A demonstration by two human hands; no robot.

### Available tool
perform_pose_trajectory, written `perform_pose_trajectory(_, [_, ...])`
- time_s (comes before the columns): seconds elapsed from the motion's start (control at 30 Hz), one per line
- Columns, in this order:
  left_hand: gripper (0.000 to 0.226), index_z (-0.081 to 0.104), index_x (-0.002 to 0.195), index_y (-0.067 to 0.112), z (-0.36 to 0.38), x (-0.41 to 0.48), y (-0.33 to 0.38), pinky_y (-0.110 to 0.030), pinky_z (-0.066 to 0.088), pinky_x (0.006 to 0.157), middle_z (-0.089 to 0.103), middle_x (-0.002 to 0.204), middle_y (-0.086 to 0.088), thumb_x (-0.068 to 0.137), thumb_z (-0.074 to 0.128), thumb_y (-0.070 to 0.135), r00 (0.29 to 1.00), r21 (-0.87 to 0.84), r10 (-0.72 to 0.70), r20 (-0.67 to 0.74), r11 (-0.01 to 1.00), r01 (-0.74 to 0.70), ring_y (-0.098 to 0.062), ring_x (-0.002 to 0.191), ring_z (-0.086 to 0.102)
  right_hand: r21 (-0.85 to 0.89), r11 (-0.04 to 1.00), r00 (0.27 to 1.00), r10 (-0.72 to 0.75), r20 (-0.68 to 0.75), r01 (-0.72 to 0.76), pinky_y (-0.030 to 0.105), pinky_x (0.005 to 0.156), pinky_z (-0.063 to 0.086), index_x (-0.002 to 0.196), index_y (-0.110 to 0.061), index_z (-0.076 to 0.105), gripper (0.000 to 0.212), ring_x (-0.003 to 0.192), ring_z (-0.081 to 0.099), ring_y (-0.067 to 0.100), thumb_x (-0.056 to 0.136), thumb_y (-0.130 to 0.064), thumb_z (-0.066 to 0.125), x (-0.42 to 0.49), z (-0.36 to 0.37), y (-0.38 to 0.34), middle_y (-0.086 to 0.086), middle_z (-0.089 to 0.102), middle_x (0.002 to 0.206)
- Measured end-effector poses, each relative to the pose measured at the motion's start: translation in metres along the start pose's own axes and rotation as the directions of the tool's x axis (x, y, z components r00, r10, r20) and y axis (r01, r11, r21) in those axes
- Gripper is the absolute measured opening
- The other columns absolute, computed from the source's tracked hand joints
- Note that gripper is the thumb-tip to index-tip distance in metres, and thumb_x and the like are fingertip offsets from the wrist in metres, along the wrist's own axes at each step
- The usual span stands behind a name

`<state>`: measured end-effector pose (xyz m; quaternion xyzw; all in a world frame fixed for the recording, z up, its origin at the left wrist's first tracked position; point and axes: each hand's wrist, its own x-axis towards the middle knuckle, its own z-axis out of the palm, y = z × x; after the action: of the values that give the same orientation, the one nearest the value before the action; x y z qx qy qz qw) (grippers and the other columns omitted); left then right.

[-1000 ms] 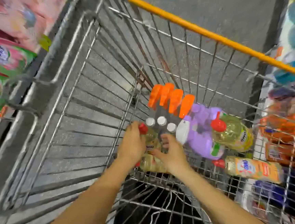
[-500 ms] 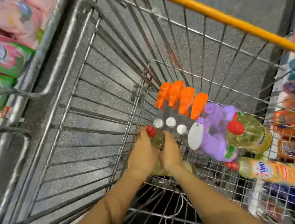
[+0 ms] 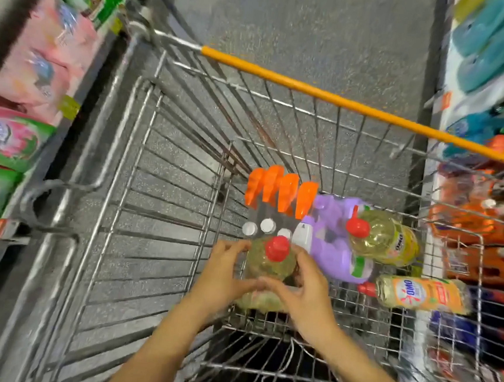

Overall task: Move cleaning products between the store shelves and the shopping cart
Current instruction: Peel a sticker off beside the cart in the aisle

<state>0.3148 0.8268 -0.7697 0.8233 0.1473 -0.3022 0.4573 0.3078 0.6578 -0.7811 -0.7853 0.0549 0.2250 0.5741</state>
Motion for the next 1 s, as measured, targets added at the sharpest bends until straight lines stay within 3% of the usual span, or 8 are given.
perform_pose_trajectory(0.1, [0.053, 0.044, 0.120, 0.044, -0.010, -0.025, 0.036, -0.013, 0.038, 0.095, 0.050, 0.123, 0.019, 0.080, 0.076, 0.031, 0.986, -0.102, 0.169, 0.009, 0.981, -0.167, 0.014, 0.110, 0.046, 0.209, 0.978, 1.000, -0.009, -0.017, 0.012, 0.029, 0.092, 0.051, 0.122, -0.024, 0.058, 0.052, 0.109, 0.064, 0.005, 0.075, -0.030, 0.081, -0.018, -0.031, -0.048, -0.012, 0.070, 0.113])
perform_pose_trajectory(0.17, [0.045, 0.047, 0.117, 0.037, -0.010, -0.043, 0.065, -0.017, 0.046, 0.089, 0.060, 0.118, 0.014, 0.081, 0.072, 0.028, 0.975, -0.232, 0.222, -0.029, 0.947, -0.222, 0.004, 0.107, 0.057, 0.328, 0.942, 0.997, -0.055, -0.058, 0.071, 0.011, 0.078, 0.048, 0.115, -0.022, 0.058, 0.048, 0.093, 0.065, -0.007, 0.073, -0.017, 0.081, -0.029, -0.052, -0.083, -0.020, 0.073, 0.097])
perform_pose_trajectory(0.23, [0.035, 0.052, 0.110, 0.031, -0.009, -0.061, 0.098, -0.019, 0.050, 0.080, 0.067, 0.104, 0.011, 0.084, 0.072, 0.019, 0.958, -0.316, 0.271, -0.098, 0.904, -0.288, 0.003, 0.093, 0.062, 0.366, 0.916, 0.983, -0.121, -0.135, 0.163, 0.007, 0.072, 0.047, 0.115, -0.025, 0.054, 0.054, 0.087, 0.064, -0.011, 0.070, -0.022, 0.084, -0.042, -0.069, -0.110, -0.027, 0.071, 0.094])
perform_pose_trajectory(0.33, [0.021, 0.061, 0.100, 0.030, -0.007, -0.088, 0.143, -0.012, 0.049, 0.071, 0.071, 0.087, 0.021, 0.083, 0.073, 0.027, 0.922, -0.388, 0.360, -0.144, 0.836, -0.387, 0.008, 0.079, 0.062, 0.380, 0.891, 0.960, -0.174, -0.219, 0.248, 0.010, 0.074, 0.048, 0.116, -0.029, 0.048, 0.064, 0.095, 0.064, -0.009, 0.066, -0.051, 0.081, -0.061, -0.090, -0.140, -0.021, 0.070, 0.108])
perform_pose_trajectory(0.4, [0.018, 0.066, 0.100, 0.023, -0.004, -0.106, 0.165, -0.012, 0.048, 0.068, 0.072, 0.087, 0.017, 0.084, 0.070, 0.031, 0.903, -0.445, 0.401, -0.157, 0.787, -0.427, 0.005, 0.079, 0.063, 0.364, 0.888, 0.950, -0.205, -0.236, 0.282, 0.016, 0.082, 0.047, 0.118, -0.030, 0.046, 0.054, 0.101, 0.063, -0.006, 0.073, -0.045, 0.072, -0.078, -0.100, -0.152, -0.016, 0.069, 0.115])
perform_pose_trajectory(0.53, [0.017, 0.065, 0.100, 0.006, -0.006, -0.142, 0.199, -0.011, 0.048, 0.054, 0.070, 0.072, 0.009, 0.088, 0.063, 0.018, 0.877, -0.583, 0.461, -0.139, 0.678, -0.448, -0.002, 0.061, 0.061, 0.369, 0.846, 0.912, -0.285, -0.295, 0.384, 0.016, 0.089, 0.048, 0.132, -0.024, 0.045, 0.074, 0.118, 0.059, 0.003, 0.072, -0.056, 0.074, -0.119, -0.110, -0.177, -0.015, 0.063, 0.129])
perform_pose_trajectory(0.77, [0.035, 0.065, 0.100, 0.005, -0.012, -0.219, 0.221, -0.014, 0.049, 0.062, 0.073, 0.082, 0.007, 0.075, 0.063, 0.029, 0.719, -0.548, 0.694, 0.026, 0.612, -0.570, -0.001, 0.073, 0.065, 0.358, 0.737, 0.771, -0.336, -0.542, 0.573, 0.010, 0.076, 0.050, 0.121, -0.028, 0.048, 0.044, 0.098, 0.065, -0.008, 0.080, -0.014, 0.054, -0.219, -0.099, -0.204, -0.028, 0.069, 0.105])
perform_pose_trajectory(1.0, [0.034, 0.068, 0.102, 0.011, 0.011, -0.307, 0.210, -0.019, 0.052, 0.067, 0.075, 0.091, 0.002, 0.078, 0.068, 0.034, 0.569, -0.533, 0.786, 0.243, 0.598, -0.599, -0.004, 0.082, 0.068, 0.221, 0.734, 0.566, -0.259, -0.782, 0.642, 0.028, 0.092, 0.053, 0.135, -0.025, 0.046, 0.049, 0.118, 0.062, 0.014, 0.089, -0.019, 0.061, -0.335, -0.066, -0.200, -0.005, 0.064, 0.129])
